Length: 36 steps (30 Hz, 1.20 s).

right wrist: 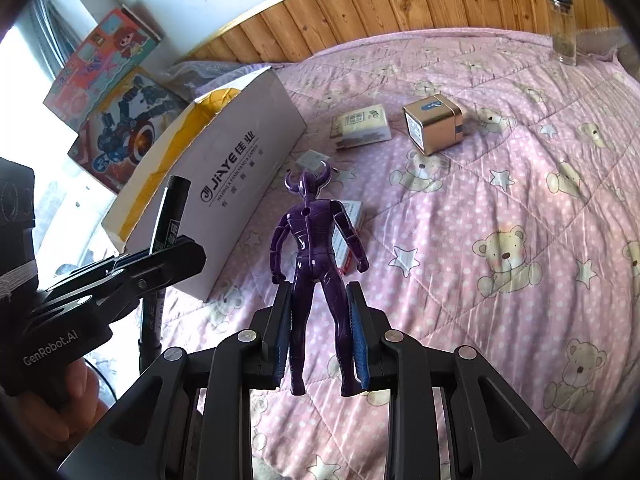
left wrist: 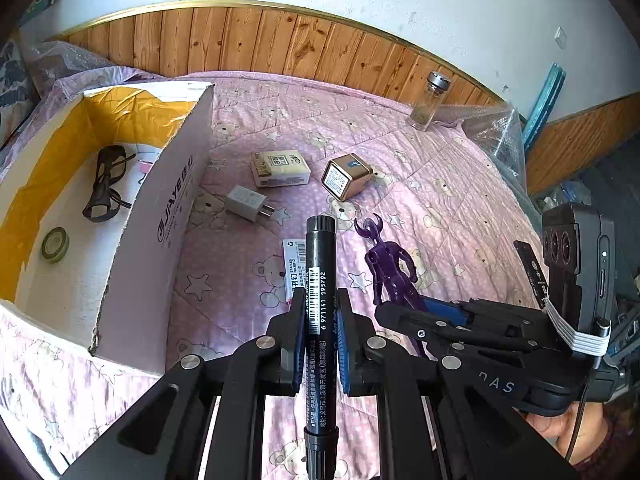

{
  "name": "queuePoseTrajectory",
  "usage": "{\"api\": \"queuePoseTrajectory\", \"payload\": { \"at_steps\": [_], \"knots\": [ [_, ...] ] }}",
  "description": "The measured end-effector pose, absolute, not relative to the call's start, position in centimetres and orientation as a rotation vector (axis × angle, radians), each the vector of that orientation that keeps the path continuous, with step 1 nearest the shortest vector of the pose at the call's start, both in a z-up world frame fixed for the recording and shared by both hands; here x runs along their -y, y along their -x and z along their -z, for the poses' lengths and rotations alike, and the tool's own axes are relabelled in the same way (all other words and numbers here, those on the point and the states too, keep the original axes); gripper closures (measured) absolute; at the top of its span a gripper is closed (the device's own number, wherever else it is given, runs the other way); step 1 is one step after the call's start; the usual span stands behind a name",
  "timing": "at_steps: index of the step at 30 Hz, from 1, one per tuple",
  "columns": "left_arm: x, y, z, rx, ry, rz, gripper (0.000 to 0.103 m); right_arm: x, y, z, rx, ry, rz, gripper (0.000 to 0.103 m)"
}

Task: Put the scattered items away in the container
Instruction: 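Carry the marker in the left tool and figure in the right tool over the box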

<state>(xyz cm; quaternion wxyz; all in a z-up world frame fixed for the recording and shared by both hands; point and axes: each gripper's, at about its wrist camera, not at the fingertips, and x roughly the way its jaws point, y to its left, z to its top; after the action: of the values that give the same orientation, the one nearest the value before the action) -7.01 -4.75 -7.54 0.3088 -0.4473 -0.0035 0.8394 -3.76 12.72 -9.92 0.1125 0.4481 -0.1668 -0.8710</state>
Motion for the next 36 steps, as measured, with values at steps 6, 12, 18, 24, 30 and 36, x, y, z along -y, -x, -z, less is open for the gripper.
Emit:
{"api": "queuePoseTrajectory", "payload": {
  "at_steps": [6,12,18,24,30,36],
  "knots": [
    [5.4,5.8,6.5,0.023,1.147,-2.221,0.089,-11.7,2.2,9.1,0.472,-1.292,2.563,0.075],
    [5.9,4.6,5.8,0.031,1.118,-2.216,0.089,-10.7,0.9,8.6,0.459,-1.277,2.566,0.075],
    [6.3,3.7,5.1,0.032,1.093,-2.216,0.089,-9.6,-0.1,8.0,0.438,-1.262,2.566,0.075],
    [7.4,3.4,4.4,0.059,1.069,-2.226,0.089,-8.2,-0.3,7.0,0.391,-1.246,2.561,0.075],
    [9.5,4.0,4.0,0.118,1.068,-2.248,0.089,-6.1,0.1,5.9,0.308,-1.229,2.545,0.075],
    [12.1,5.1,3.6,0.189,1.066,-2.277,0.089,-3.9,1.3,4.7,0.197,-1.208,2.527,0.075]
  ]
}}
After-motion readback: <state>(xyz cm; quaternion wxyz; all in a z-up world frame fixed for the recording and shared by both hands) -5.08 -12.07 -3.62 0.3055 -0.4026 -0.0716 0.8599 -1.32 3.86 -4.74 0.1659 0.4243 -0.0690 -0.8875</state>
